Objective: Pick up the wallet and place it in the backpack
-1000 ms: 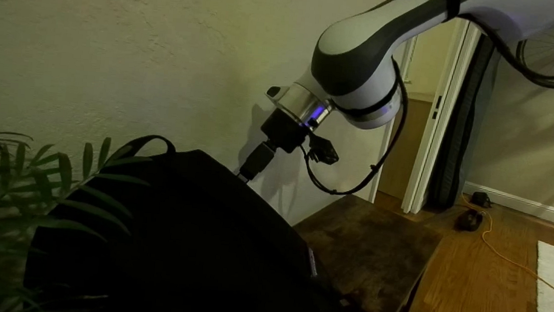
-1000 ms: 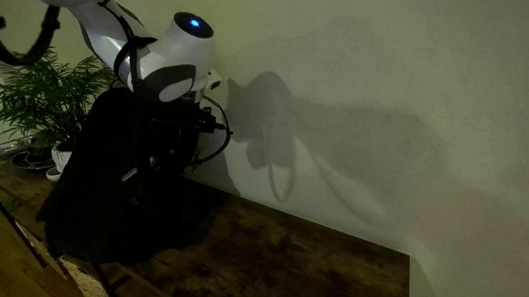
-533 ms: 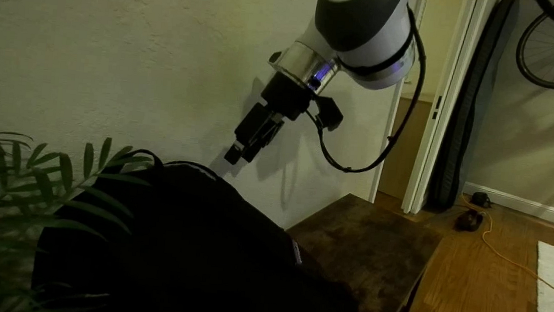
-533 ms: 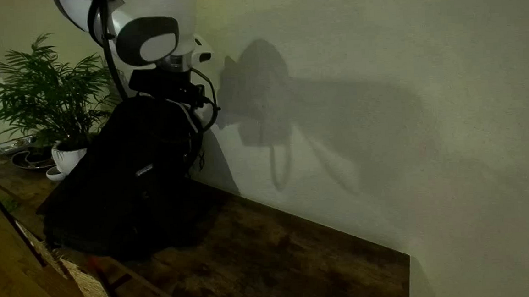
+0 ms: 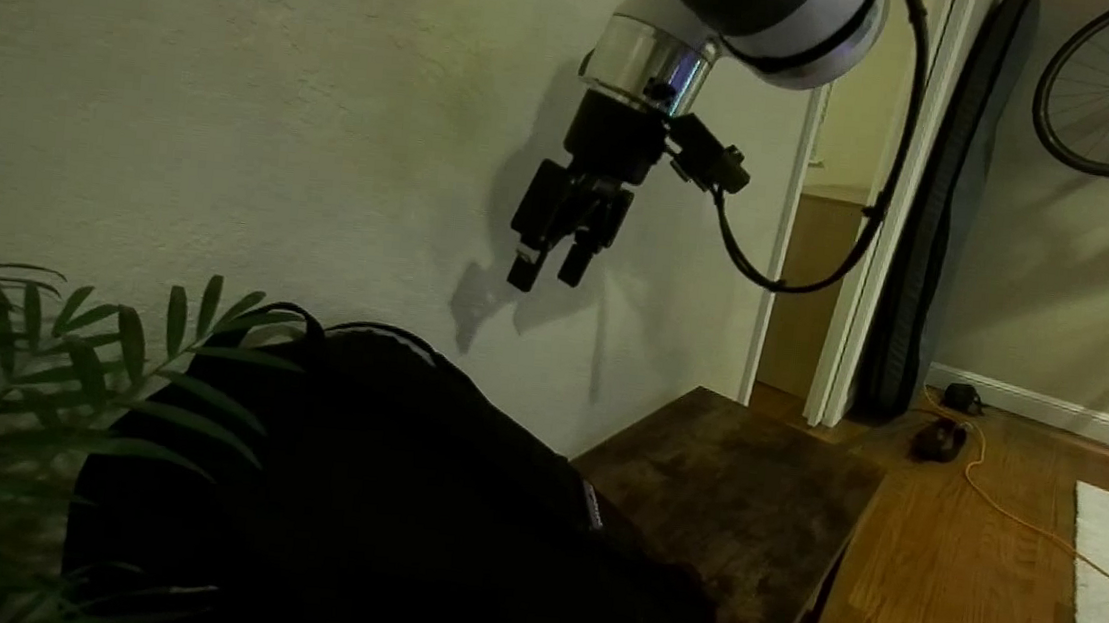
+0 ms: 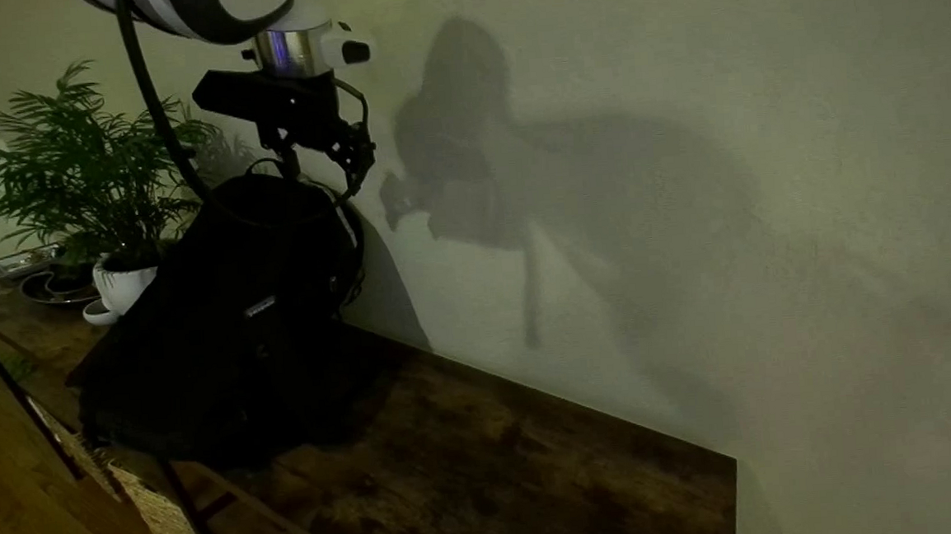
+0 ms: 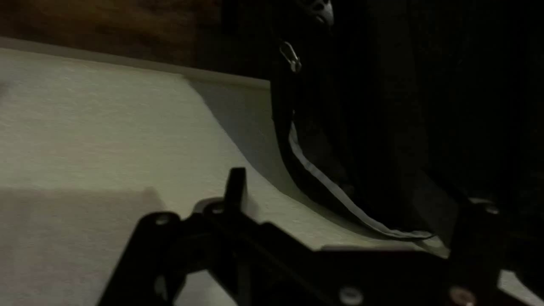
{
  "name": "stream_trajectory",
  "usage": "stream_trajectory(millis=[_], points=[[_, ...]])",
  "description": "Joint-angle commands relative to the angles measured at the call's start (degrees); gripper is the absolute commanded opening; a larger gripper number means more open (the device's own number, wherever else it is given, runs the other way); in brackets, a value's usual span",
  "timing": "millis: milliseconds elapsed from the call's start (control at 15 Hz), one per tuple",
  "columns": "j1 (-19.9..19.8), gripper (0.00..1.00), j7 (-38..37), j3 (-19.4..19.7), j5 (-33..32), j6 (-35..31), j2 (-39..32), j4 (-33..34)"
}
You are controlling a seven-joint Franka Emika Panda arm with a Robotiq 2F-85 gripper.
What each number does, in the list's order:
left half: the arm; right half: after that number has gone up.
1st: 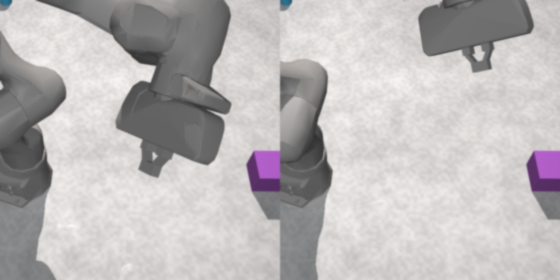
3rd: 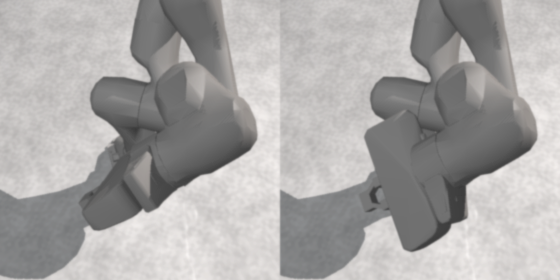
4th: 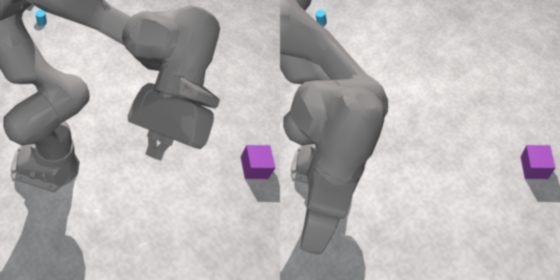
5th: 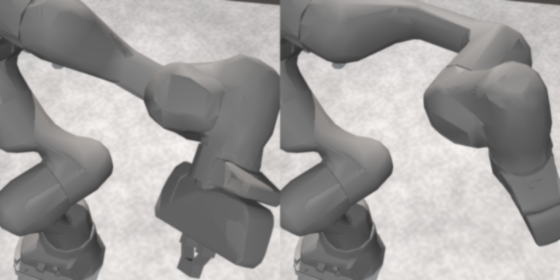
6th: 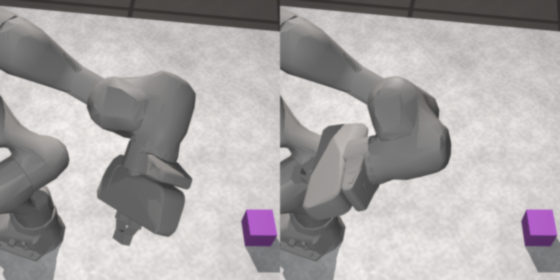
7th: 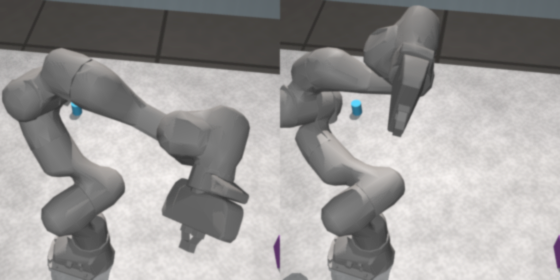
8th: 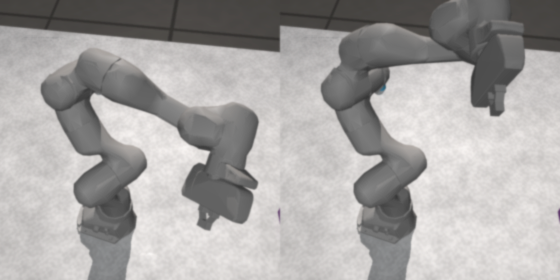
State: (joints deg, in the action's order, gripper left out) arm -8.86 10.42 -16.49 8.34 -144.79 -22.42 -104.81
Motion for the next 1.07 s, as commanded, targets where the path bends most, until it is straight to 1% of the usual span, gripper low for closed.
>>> stream_trajectory(millis=[0, 133, 267, 400, 533, 733, 867, 933, 1000], points=[[8.09, 1.00, -11.64, 9.45, -7.12, 4.80, 5.60, -4.72], [11.03, 1.00, -17.40, 12.71, -11.75, 8.00, 5.74, -5.25], [13.00, 1.00, -22.34, 15.07, -15.67, 11.50, 5.54, -5.83], [14.25, 1.00, -26.54, 16.77, -18.55, 15.51, 5.29, -6.47], [14.59, 1.00, -29.67, 17.83, -20.00, 19.08, 5.14, -7.33], [13.69, 1.00, -30.85, 18.49, -19.57, 21.89, 5.14, -9.01], [13.44, 1.00, -31.66, 19.39, -20.09, 21.51, 5.21, -10.54], [13.13, 1.00, -28.90, 18.50, -18.46, 20.94, 2.63, -7.05], [13.03, 1.00, -28.88, 18.68, -18.45, 20.87, 2.48, -7.28]])
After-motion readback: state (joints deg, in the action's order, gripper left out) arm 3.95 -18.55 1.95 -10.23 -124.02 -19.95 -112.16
